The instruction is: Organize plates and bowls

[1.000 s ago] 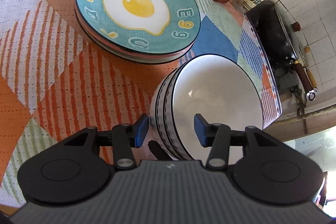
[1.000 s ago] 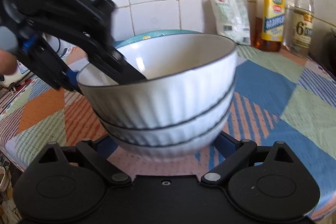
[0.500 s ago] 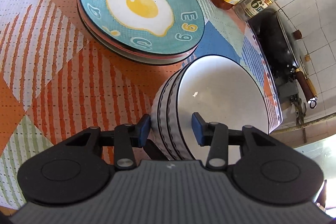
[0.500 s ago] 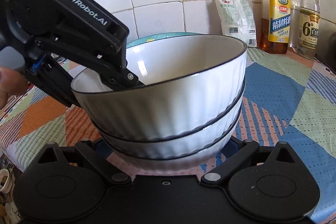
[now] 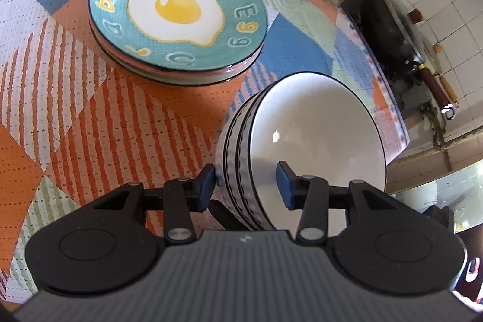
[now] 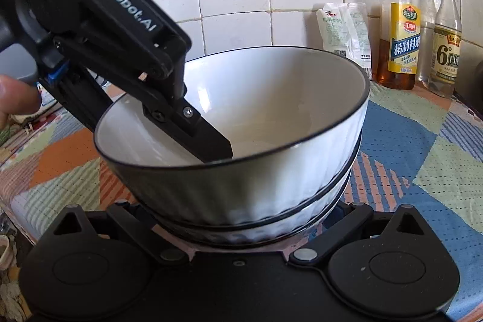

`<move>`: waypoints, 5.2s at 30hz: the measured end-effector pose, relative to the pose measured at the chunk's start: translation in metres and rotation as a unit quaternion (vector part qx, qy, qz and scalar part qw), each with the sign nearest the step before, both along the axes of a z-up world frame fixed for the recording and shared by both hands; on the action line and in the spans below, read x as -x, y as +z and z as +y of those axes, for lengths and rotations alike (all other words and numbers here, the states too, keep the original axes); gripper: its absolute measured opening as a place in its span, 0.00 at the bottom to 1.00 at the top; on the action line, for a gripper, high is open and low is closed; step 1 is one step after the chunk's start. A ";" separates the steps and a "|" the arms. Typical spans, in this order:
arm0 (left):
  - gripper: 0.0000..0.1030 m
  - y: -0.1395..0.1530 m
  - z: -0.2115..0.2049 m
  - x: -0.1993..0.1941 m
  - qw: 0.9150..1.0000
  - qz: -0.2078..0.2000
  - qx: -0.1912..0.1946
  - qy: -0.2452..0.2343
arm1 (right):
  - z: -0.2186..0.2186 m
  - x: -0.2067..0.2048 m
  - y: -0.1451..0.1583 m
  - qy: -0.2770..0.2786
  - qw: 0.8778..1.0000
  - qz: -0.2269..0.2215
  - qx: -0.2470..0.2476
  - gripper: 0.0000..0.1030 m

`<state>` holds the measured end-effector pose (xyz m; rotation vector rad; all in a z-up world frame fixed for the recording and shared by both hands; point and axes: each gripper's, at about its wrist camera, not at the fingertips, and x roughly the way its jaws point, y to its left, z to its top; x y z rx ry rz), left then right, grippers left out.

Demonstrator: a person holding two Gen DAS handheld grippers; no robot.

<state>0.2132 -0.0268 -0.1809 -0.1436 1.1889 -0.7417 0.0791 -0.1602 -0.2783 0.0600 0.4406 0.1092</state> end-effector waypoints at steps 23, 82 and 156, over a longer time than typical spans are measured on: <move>0.41 0.071 0.016 -0.072 0.996 -0.029 0.026 0.080 | -0.022 -0.096 0.088 0.093 0.994 -0.047 0.022 0.99; 0.54 0.099 0.029 -0.098 0.973 -0.146 -0.077 0.161 | -0.016 -0.148 0.083 0.073 0.996 0.027 0.051 0.97; 1.00 0.199 0.094 0.165 0.936 -0.221 -0.178 0.206 | -0.004 0.115 0.213 -0.106 0.990 0.075 0.064 0.98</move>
